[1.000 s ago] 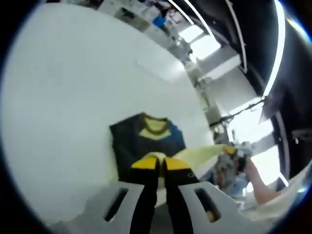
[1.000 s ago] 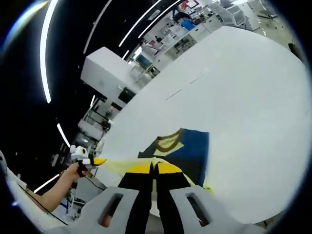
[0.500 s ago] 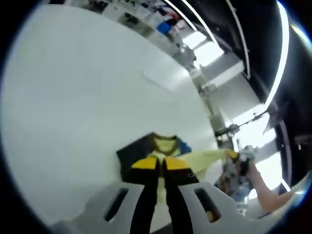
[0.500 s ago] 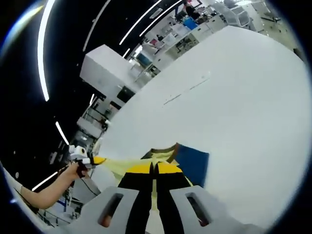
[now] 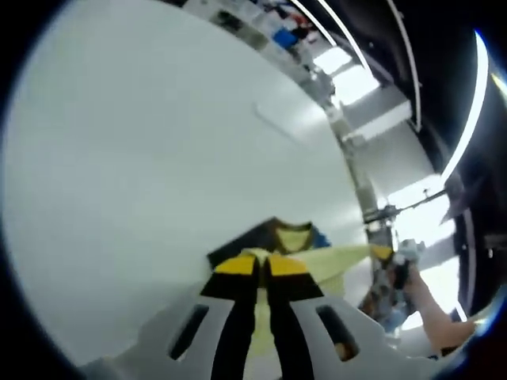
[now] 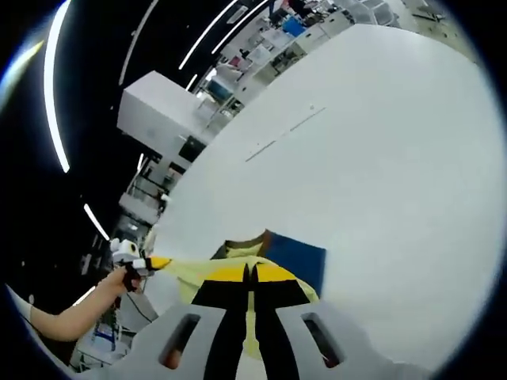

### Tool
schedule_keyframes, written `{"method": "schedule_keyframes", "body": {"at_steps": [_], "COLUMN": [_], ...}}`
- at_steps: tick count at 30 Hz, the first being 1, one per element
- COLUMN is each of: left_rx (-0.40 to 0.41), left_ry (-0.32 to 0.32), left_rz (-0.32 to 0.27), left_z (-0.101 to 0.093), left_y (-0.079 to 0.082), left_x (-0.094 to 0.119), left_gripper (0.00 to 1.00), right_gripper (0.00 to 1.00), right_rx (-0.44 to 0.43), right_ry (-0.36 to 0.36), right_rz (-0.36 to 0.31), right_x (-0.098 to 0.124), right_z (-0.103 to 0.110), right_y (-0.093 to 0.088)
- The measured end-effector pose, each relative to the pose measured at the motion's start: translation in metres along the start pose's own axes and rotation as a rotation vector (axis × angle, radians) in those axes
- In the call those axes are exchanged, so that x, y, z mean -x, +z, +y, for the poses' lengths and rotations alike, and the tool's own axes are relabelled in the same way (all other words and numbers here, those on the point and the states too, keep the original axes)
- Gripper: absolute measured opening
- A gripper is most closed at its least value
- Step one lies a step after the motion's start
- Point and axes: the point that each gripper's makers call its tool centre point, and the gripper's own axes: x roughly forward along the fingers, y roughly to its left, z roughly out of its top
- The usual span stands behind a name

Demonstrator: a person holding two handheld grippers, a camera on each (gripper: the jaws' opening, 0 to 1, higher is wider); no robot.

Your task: Fold the garment on the visible template until the final outline fits inside the template.

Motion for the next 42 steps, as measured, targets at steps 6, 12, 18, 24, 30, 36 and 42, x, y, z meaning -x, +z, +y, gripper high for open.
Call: {"method": "schedule_keyframes", "body": {"at_steps": [6, 12, 18, 24, 30, 36, 42], "left_rx": [0.012, 0.009, 0.026, 0.045, 0.043, 0.041, 0.039], "left_ry": [0.018, 0.025, 0.044, 0.054, 0.060, 0.076, 0.088], "left_rz": [0.008, 0.009, 0.017, 0.014, 0.018, 0.023, 0.023], "left_z": [-0.002, 0.001, 0.019, 0.024, 0.032, 0.038, 0.042], "left_y": [-0.004, -0.004, 0.001, 0.000, 0.002, 0.001, 0.000], "left_x": [-0.010, -0.018, -0.026, -0.027, -0.037, -0.045, -0.049], "left_gripper": [0.00, 0.00, 0.00, 0.00, 0.00, 0.00, 0.00], "right_gripper": [0.02, 0.02, 0.02, 0.02, 0.02, 0.02, 0.02], "right_rx": [-0.032, -0.038, -0.047, -0.049, -0.048, -0.041, -0.043], "right_ry": [-0.012, -0.033, -0.047, -0.059, -0.077, -0.086, -0.101], "right_rz": [-0.007, -0.010, 0.001, 0.013, 0.021, 0.018, 0.020], "right_x": [-0.010, -0.019, -0.029, -0.036, -0.041, -0.045, -0.050], "right_z": [-0.015, -0.027, -0.034, -0.043, -0.053, -0.057, -0.062], "right_y": [0.001, 0.005, 0.005, 0.003, 0.001, 0.002, 0.001]}}
